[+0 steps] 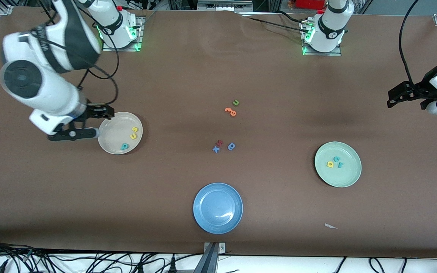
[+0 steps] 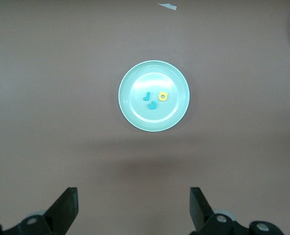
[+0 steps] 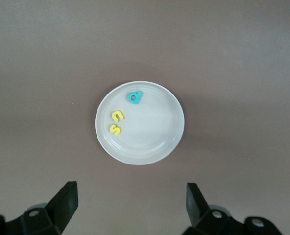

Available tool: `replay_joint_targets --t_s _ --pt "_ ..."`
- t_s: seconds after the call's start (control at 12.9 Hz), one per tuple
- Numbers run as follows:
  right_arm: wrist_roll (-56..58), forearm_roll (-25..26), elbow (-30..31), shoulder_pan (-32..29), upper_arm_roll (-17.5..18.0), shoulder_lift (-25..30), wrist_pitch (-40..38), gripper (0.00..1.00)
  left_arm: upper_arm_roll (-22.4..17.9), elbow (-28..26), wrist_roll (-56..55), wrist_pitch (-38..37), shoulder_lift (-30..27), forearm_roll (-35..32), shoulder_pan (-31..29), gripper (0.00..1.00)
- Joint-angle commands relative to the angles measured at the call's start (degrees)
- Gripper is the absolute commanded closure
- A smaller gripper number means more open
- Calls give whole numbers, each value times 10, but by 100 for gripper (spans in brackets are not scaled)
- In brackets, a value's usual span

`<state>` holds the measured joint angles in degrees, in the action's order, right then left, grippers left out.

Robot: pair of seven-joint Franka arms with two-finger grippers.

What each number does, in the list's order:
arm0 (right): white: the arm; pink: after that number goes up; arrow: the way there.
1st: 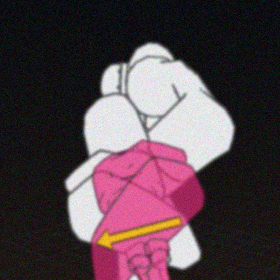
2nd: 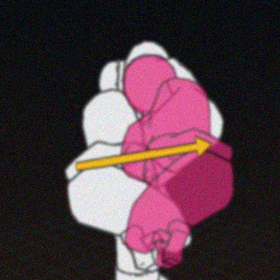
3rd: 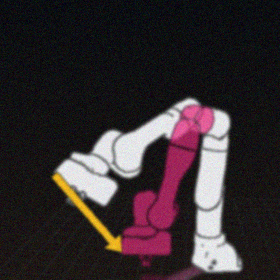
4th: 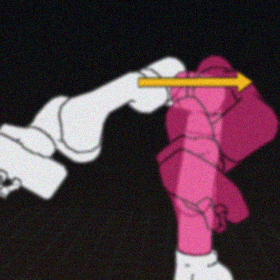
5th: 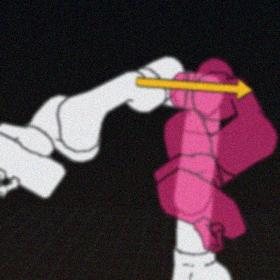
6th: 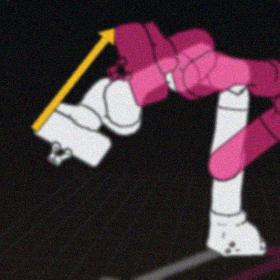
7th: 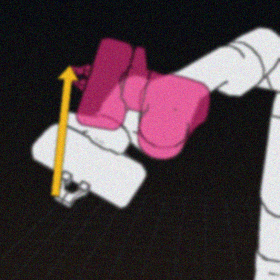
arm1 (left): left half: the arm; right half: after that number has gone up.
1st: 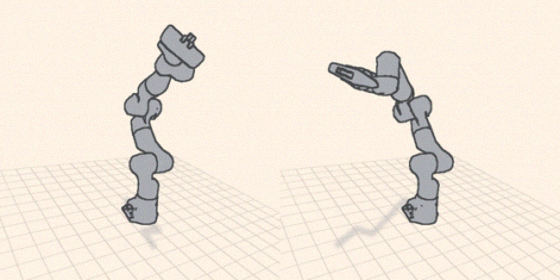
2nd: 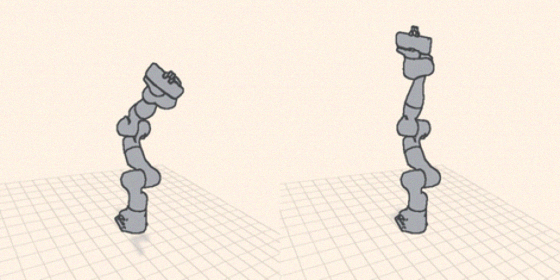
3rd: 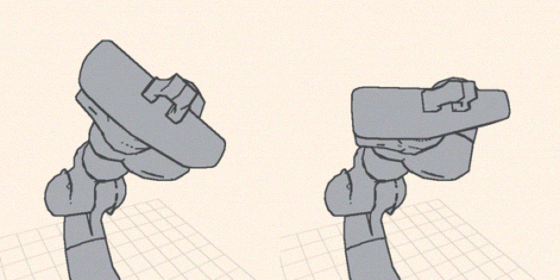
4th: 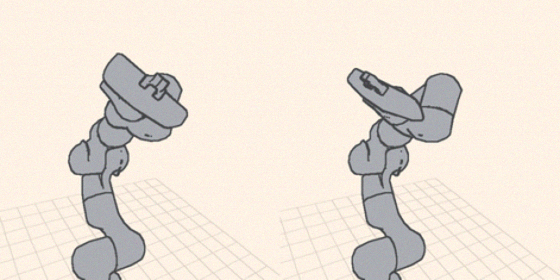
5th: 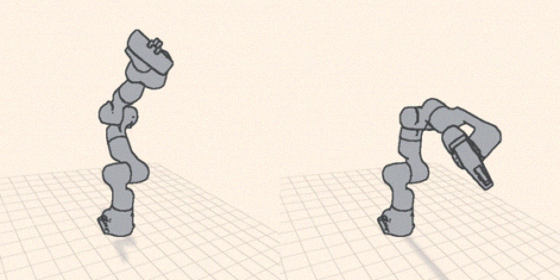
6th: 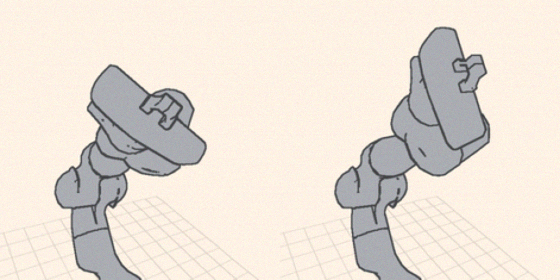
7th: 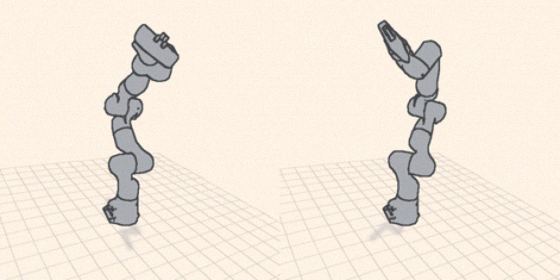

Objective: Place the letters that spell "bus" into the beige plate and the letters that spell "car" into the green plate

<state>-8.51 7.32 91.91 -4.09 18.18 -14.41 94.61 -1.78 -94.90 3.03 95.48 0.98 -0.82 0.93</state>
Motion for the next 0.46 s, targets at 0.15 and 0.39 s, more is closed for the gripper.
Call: replay_joint_targets --t_s 0.15,0.39 --pt "100 -74 -36 72 -154 32 -67 2 1 -7 15 -6 -12 7 -1 0" --pt "137 -78 -37 72 -181 54 -71 1 0 -7 15 -6 -12 7 -1 0"
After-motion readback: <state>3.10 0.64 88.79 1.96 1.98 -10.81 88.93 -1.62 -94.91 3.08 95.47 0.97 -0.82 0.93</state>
